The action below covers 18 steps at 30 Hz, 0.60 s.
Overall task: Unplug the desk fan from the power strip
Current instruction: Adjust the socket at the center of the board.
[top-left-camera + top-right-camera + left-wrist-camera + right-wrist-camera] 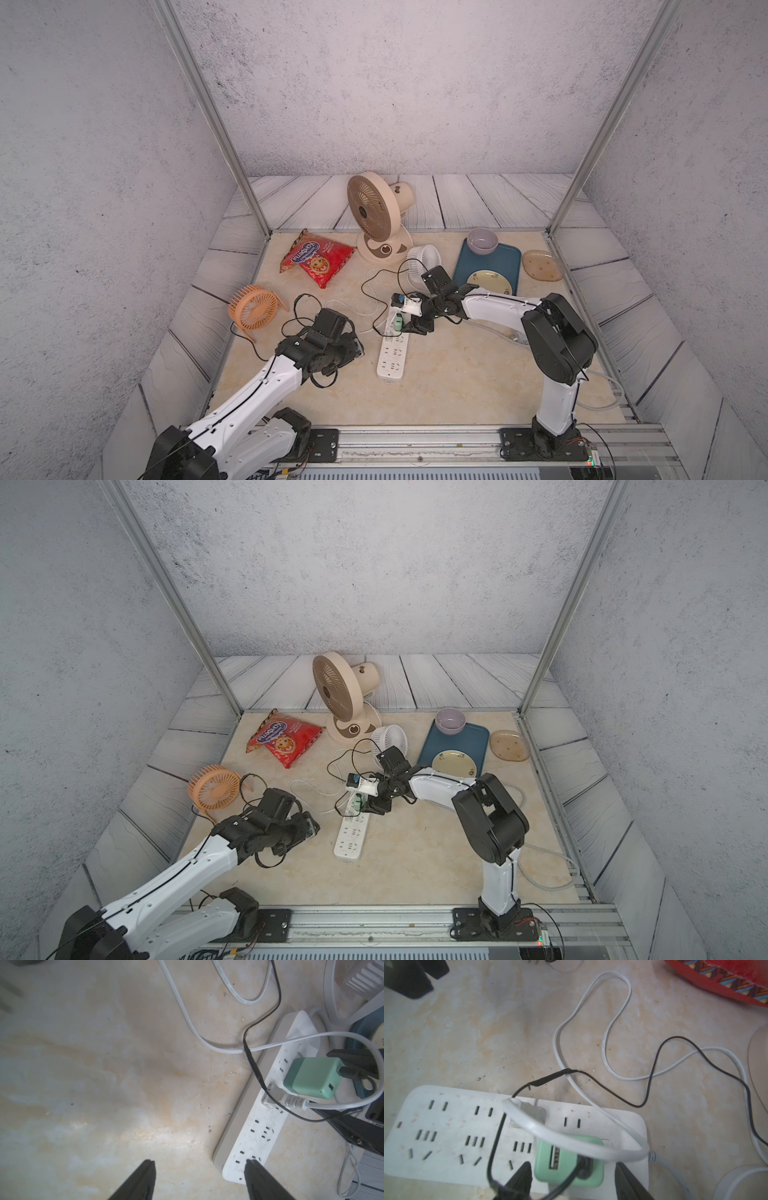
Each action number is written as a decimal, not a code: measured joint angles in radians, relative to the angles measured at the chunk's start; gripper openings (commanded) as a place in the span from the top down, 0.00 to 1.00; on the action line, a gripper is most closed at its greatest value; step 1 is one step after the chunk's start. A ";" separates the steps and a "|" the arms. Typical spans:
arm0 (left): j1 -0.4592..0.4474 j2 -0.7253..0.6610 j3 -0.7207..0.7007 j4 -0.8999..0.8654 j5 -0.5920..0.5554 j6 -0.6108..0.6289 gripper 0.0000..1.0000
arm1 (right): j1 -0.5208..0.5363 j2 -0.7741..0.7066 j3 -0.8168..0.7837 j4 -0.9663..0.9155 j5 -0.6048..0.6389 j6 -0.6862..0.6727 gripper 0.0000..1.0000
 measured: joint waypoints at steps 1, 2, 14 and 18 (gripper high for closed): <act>0.001 0.021 0.000 0.014 0.014 0.001 0.28 | 0.002 0.006 0.005 0.001 0.000 -0.002 0.39; 0.001 0.037 0.000 0.026 0.021 0.001 0.28 | 0.005 0.011 0.007 0.002 0.000 -0.003 0.40; 0.001 0.027 0.000 0.037 0.032 -0.016 0.28 | 0.033 0.010 -0.019 0.079 0.015 0.031 0.65; 0.001 -0.003 0.000 0.016 0.010 -0.022 0.28 | 0.047 -0.005 -0.056 0.138 0.034 0.065 0.78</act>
